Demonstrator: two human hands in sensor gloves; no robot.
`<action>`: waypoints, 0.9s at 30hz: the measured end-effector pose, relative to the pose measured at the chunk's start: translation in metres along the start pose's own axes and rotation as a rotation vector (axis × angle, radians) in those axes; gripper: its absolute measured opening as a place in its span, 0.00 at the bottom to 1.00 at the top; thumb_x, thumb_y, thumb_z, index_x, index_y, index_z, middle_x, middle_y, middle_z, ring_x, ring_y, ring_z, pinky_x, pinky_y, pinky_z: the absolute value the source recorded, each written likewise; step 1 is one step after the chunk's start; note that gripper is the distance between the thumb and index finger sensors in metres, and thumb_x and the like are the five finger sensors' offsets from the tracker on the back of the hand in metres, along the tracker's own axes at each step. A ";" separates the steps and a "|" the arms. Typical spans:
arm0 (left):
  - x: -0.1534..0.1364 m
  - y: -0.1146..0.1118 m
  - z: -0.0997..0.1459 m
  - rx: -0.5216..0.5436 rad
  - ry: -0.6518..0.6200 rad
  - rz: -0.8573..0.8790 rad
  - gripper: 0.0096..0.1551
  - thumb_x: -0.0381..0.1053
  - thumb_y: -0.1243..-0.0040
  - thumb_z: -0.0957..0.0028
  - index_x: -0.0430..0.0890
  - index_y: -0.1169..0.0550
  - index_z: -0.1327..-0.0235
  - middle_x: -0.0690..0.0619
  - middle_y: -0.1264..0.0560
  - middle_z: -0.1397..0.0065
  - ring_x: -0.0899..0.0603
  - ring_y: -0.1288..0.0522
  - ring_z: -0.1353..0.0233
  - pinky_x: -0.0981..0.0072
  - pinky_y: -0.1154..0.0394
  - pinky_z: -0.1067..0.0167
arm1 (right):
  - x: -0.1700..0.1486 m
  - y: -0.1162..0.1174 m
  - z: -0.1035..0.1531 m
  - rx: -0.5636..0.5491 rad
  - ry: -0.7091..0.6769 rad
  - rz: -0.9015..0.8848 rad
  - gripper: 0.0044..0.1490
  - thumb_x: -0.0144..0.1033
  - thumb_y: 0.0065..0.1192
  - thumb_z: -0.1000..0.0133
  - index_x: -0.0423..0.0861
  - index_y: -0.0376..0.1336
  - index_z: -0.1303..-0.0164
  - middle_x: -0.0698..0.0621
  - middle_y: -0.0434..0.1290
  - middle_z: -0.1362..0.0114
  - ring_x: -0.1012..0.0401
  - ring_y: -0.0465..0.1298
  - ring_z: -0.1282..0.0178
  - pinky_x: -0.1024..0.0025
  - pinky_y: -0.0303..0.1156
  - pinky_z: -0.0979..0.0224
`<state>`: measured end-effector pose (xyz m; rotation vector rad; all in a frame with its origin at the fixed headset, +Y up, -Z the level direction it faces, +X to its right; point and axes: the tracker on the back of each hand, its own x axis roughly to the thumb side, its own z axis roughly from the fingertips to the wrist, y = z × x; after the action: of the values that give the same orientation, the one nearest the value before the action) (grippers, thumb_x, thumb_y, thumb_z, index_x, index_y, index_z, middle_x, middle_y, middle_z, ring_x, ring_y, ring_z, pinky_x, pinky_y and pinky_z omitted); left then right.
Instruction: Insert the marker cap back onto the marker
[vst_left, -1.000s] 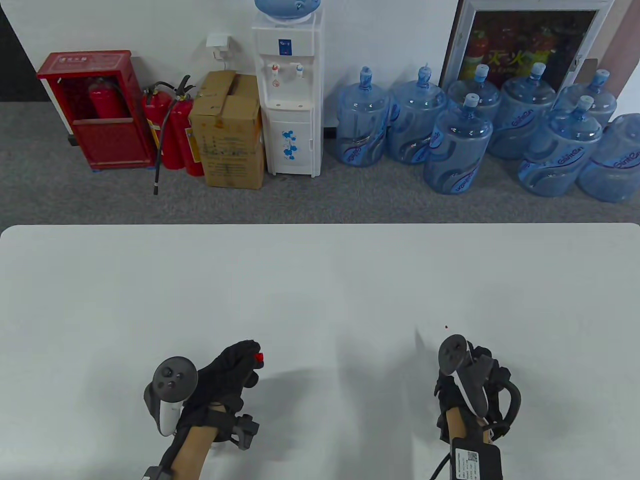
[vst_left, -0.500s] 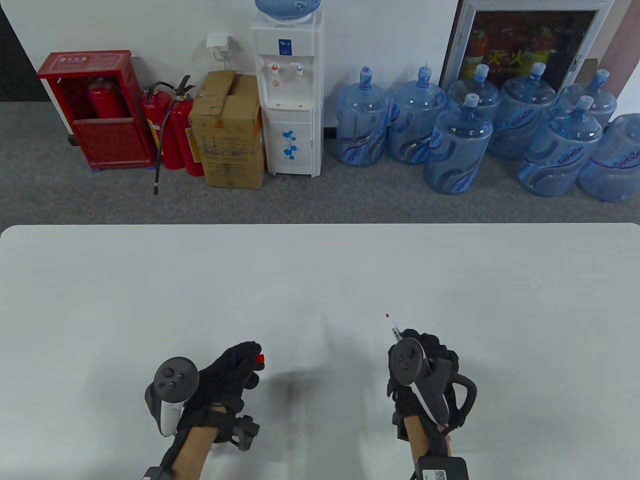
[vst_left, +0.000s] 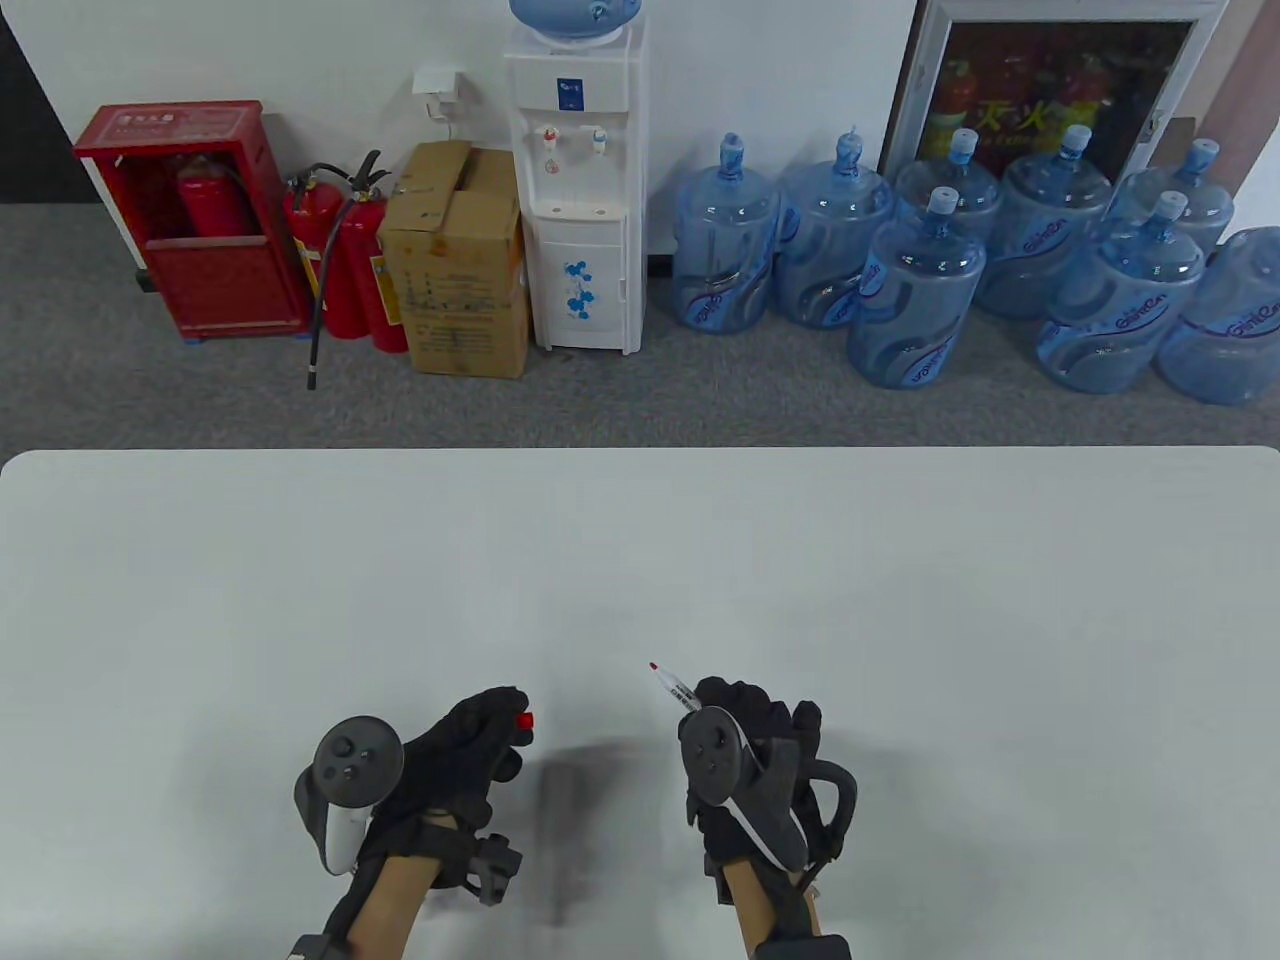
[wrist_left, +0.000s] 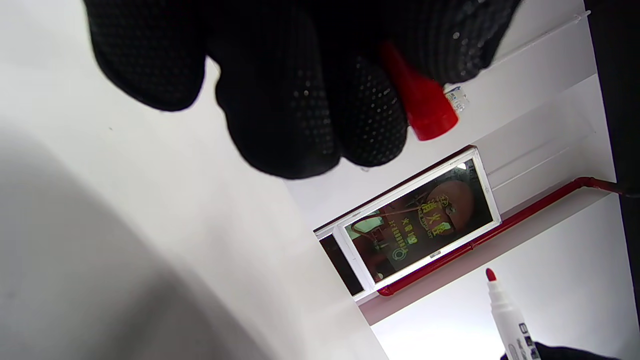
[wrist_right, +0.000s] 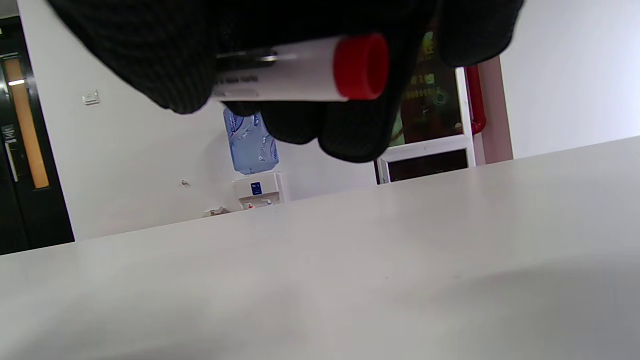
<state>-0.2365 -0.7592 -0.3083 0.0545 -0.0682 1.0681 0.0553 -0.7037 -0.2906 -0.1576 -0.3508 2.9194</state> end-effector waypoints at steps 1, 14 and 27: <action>0.000 0.000 0.000 -0.002 0.000 0.000 0.23 0.58 0.41 0.51 0.62 0.20 0.41 0.59 0.12 0.44 0.48 0.10 0.59 0.46 0.21 0.43 | 0.001 0.001 0.001 -0.005 -0.008 -0.001 0.32 0.53 0.64 0.52 0.57 0.66 0.37 0.50 0.78 0.32 0.55 0.83 0.38 0.36 0.64 0.25; -0.003 -0.007 0.001 -0.044 0.031 -0.064 0.22 0.59 0.42 0.50 0.64 0.20 0.42 0.57 0.15 0.39 0.48 0.12 0.56 0.45 0.23 0.42 | 0.009 0.025 0.029 -0.131 -0.178 0.068 0.33 0.48 0.69 0.55 0.59 0.64 0.38 0.54 0.74 0.32 0.56 0.80 0.35 0.37 0.65 0.25; 0.000 -0.013 0.003 -0.065 0.010 -0.115 0.22 0.53 0.37 0.51 0.62 0.20 0.41 0.53 0.19 0.35 0.47 0.13 0.53 0.42 0.24 0.40 | 0.024 0.030 0.038 -0.112 -0.213 -0.177 0.34 0.43 0.74 0.57 0.62 0.63 0.39 0.57 0.72 0.32 0.58 0.78 0.34 0.40 0.65 0.24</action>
<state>-0.2248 -0.7655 -0.3049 -0.0059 -0.0898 0.9508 0.0218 -0.7358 -0.2634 0.1618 -0.5326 2.7465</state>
